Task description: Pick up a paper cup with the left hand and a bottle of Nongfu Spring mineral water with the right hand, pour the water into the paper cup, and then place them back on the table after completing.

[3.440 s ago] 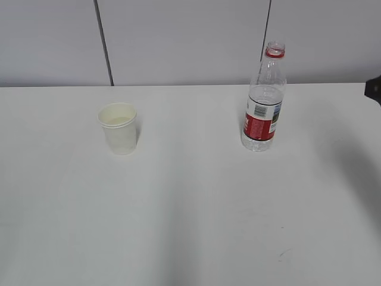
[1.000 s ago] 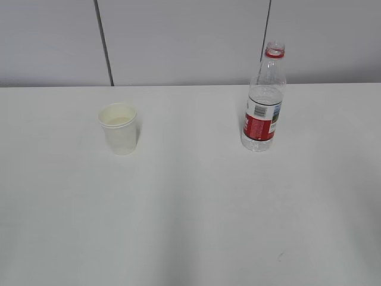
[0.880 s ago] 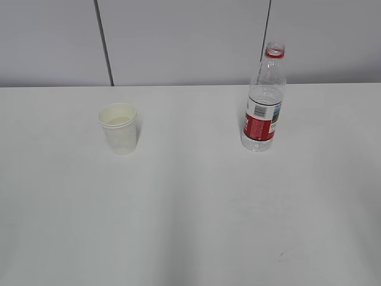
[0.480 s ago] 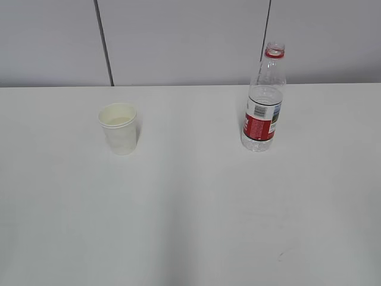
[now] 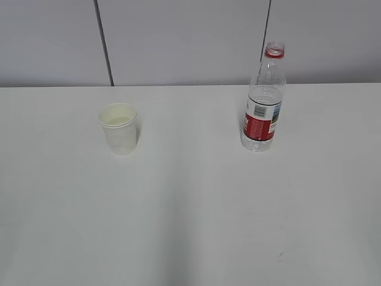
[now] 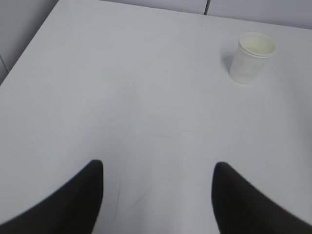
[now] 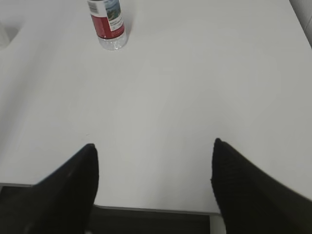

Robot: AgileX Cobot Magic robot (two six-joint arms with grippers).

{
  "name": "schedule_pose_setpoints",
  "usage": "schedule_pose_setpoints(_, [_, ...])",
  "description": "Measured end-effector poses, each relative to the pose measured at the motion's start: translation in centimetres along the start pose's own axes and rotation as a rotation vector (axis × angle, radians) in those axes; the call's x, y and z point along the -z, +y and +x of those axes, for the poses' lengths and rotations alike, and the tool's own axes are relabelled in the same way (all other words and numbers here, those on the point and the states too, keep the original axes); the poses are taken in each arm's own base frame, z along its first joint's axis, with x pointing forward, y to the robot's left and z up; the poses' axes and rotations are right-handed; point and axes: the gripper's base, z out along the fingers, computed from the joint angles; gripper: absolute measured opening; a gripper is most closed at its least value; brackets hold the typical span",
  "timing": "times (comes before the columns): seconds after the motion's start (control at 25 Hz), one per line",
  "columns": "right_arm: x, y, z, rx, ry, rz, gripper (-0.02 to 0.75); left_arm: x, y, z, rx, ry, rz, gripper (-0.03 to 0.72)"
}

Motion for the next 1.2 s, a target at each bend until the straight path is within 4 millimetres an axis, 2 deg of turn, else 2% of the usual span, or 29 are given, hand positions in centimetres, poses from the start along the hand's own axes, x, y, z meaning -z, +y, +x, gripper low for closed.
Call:
schedule_pose_setpoints(0.2, [-1.8, 0.1, 1.1, 0.051, 0.076, -0.002, 0.534, 0.0, 0.0, 0.0, 0.0, 0.0, 0.0, 0.438])
schedule_pose_setpoints(0.44, [-1.9, 0.2, 1.2, 0.089, 0.079, -0.017, 0.534, 0.0, 0.0, 0.0, 0.0, 0.0, 0.0, 0.438])
schedule_pose_setpoints(0.72, [-3.0, 0.5, 1.1, 0.124, 0.021, -0.044, 0.534, 0.0, 0.0, 0.0, 0.0, 0.0, 0.0, 0.438])
schedule_pose_setpoints(1.2, [-3.2, 0.3, 1.1, 0.105, 0.016, -0.025, 0.534, 0.0, 0.0, 0.0, 0.0, 0.0, 0.0, 0.438])
